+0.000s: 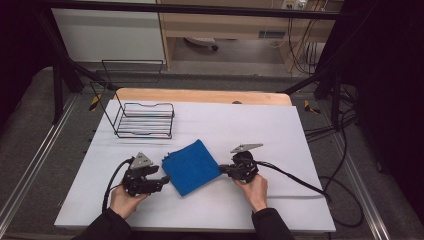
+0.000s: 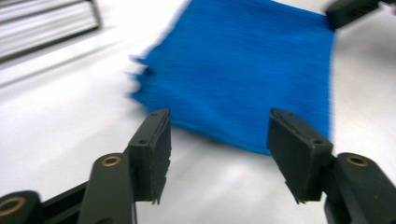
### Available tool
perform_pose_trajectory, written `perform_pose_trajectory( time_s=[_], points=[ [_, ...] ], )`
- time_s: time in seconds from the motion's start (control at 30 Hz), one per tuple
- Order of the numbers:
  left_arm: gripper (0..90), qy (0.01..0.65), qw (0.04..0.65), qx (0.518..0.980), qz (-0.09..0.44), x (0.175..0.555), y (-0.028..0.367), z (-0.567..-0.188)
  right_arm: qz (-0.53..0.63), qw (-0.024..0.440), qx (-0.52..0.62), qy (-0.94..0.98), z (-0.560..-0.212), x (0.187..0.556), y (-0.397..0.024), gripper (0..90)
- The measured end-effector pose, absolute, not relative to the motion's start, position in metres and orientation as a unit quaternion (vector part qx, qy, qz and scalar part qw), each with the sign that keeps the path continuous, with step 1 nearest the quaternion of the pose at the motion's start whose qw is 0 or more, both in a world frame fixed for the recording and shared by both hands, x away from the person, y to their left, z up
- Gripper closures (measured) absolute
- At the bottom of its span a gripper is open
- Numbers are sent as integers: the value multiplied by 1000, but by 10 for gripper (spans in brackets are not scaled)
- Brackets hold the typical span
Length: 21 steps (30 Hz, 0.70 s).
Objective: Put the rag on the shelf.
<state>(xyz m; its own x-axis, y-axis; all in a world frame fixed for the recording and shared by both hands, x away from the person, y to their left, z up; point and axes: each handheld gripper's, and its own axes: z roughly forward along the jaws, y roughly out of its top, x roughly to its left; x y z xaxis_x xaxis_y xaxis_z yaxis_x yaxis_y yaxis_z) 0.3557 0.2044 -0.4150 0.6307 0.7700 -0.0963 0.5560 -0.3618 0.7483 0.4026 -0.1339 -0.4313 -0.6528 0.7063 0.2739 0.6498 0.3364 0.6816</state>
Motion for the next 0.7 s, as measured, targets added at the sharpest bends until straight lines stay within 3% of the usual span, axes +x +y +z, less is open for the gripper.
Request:
perform_pose_trajectory(
  time_s=[0.27, 0.5, 0.7],
  points=[
    [417, 405, 372, 823, 142, 375, 195, -413, 362, 46, 411, 835, -425, 402, -148, 892],
    [554, 391, 355, 841, 120, 395, 169, -417, 363, 65, 417, 831, -431, 404, -166, 877],
    [624, 395, 345, 845, 106, 400, 158, -428, 366, 90, 411, 830, -437, 402, -165, 761]
  ],
)
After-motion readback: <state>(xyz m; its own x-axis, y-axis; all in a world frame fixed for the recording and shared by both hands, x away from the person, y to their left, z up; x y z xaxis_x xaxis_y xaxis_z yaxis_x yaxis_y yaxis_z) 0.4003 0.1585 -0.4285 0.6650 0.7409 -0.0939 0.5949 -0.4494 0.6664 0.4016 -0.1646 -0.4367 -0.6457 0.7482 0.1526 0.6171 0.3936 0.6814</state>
